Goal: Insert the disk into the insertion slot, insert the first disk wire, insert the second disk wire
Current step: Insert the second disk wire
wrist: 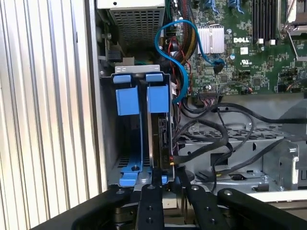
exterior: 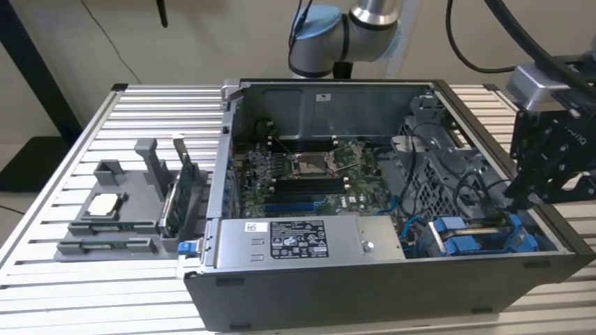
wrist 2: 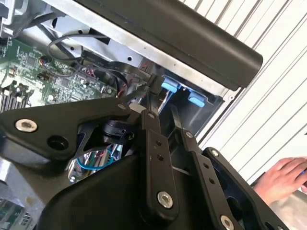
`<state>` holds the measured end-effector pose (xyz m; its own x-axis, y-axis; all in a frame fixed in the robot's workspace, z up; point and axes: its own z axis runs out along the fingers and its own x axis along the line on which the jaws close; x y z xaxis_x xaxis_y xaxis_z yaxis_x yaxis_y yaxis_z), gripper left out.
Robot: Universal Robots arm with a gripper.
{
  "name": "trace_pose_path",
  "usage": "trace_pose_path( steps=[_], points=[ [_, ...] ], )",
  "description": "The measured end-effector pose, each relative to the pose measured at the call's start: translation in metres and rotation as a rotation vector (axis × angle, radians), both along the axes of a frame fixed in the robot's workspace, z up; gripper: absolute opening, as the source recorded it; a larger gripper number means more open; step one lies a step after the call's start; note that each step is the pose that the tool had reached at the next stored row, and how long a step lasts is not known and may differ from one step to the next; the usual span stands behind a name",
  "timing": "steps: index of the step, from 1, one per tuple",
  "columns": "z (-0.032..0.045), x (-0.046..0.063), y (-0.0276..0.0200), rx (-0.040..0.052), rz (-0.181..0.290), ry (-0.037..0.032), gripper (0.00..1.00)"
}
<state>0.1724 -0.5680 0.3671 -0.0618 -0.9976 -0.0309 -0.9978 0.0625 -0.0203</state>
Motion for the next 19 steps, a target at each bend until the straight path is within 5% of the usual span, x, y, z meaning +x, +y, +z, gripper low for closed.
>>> trace_pose_path(
  steps=[7,16,19],
  points=[
    [0.0123,0.002,0.0000,0.0000,0.000,0.0025,0.26],
    [0.0132,0.018,0.0001,-0.0001,0.003,0.0067,0.26],
    [0.0120,0.018,0.0002,0.0002,0.004,0.0314,0.26]
  ],
)
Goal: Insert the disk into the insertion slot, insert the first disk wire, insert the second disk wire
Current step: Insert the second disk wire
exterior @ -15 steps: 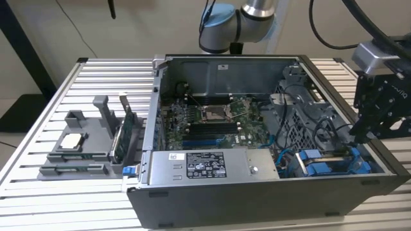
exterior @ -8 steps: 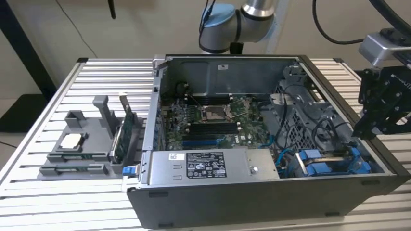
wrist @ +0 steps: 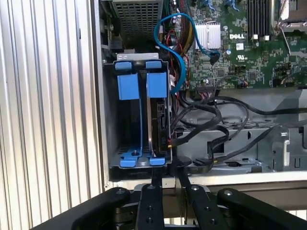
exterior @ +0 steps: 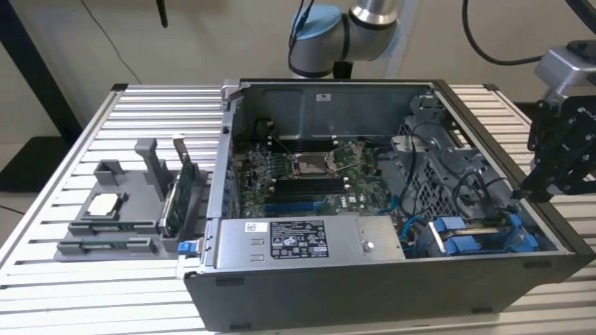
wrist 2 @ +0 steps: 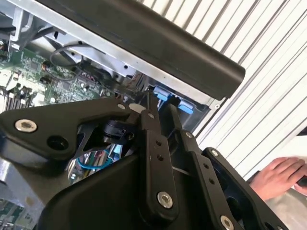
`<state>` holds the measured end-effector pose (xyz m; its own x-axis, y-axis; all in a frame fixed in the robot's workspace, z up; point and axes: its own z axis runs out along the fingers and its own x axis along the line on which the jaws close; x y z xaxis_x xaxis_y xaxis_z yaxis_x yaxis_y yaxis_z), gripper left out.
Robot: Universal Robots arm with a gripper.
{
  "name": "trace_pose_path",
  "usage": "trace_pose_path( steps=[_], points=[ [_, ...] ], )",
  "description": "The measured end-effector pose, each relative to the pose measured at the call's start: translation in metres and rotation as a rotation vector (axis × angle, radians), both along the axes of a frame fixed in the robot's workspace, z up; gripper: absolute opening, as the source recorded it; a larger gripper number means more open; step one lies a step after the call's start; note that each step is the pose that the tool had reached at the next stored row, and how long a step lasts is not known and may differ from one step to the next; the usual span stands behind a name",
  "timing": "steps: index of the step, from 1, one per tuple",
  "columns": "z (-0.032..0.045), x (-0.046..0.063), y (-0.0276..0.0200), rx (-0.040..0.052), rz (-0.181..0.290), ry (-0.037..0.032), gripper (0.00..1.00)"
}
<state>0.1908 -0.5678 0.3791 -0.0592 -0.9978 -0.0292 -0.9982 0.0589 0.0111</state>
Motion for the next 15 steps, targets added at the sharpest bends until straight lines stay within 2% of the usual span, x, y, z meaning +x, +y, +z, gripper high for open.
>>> trace_pose_path(
  steps=[2,3,4,6,7,9,12,13,15],
  points=[
    [-0.0002,0.0000,0.0000,0.0033,0.000,0.0118,0.26],
    [-0.0003,0.0000,0.0000,0.0085,0.000,0.0175,0.26],
    [-0.0003,0.0000,0.0001,0.0150,0.000,0.0220,0.26],
    [-0.0003,0.0000,0.0003,0.0370,0.000,0.0326,0.26],
    [-0.0005,0.0001,0.0003,0.0444,0.000,0.0370,0.26],
    [-0.0017,0.0012,0.0003,0.0472,0.000,0.0443,0.26],
    [-0.0034,0.0049,0.0003,0.0496,0.000,0.0589,0.26],
    [-0.0044,0.0069,0.0003,0.0509,0.000,0.0675,0.26],
    [-0.0054,0.0091,0.0003,0.0517,-0.001,0.0780,0.26]
  ],
)
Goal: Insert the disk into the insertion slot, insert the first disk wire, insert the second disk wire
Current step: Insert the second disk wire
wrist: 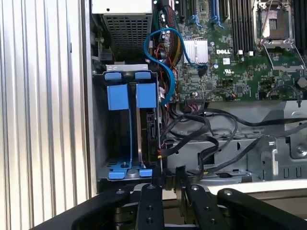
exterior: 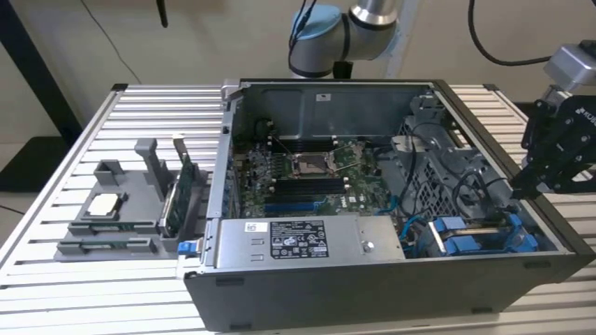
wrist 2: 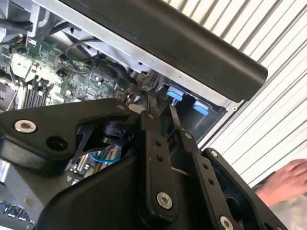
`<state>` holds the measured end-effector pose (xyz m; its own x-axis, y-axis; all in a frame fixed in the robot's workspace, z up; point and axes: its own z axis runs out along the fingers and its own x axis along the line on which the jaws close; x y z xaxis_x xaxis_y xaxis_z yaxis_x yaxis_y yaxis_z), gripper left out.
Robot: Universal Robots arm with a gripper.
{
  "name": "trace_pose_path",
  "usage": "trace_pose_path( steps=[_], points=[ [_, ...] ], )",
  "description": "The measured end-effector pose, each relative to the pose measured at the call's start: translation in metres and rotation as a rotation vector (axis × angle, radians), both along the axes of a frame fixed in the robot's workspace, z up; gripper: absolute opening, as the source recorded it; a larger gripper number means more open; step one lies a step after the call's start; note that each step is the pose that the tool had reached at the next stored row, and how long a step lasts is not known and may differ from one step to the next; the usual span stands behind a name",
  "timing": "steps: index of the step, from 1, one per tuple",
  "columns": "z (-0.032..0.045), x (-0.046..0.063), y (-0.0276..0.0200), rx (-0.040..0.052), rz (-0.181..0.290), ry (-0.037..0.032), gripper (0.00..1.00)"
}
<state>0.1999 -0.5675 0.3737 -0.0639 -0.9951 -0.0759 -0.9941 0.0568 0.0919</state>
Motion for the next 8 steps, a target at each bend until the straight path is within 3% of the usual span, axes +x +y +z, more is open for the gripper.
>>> trace_pose_path(
  steps=[3,8],
  points=[
    [-0.0016,0.0021,0.0000,0.0010,0.000,0.0170,0.26],
    [-0.0016,0.0021,0.0000,0.0025,0.000,0.0177,0.26]
  ],
)
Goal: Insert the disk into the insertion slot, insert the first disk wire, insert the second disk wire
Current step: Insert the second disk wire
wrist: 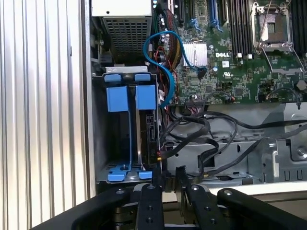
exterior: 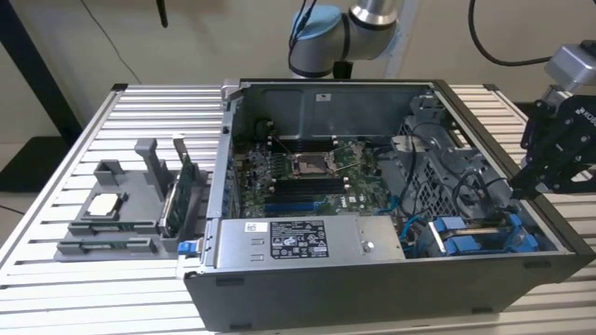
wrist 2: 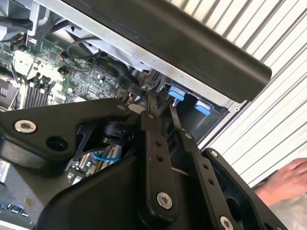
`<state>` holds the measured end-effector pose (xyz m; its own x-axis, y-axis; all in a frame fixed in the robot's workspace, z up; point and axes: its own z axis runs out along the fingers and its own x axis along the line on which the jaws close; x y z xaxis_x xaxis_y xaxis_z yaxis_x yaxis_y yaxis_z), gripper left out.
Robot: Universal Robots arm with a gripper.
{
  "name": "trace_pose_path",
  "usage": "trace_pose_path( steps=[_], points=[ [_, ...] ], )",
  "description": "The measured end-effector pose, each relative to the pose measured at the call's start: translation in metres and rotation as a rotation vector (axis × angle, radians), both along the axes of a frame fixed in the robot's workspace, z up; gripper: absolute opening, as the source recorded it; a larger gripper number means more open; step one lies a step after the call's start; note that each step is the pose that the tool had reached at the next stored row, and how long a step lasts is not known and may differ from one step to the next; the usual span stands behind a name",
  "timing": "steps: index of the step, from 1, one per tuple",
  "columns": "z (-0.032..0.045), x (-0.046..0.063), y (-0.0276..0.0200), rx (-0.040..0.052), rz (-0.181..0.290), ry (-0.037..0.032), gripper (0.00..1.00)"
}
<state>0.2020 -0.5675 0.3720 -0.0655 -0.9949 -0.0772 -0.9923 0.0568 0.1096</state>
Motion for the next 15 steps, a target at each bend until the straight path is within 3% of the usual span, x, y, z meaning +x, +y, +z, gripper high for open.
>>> trace_pose_path(
  steps=[9,15],
  points=[
    [-0.0011,0.0001,0.0000,0.0023,0.000,-0.0001,0.26],
    [-0.0015,0.0000,0.0000,0.0231,0.000,0.0000,0.26]
  ],
)
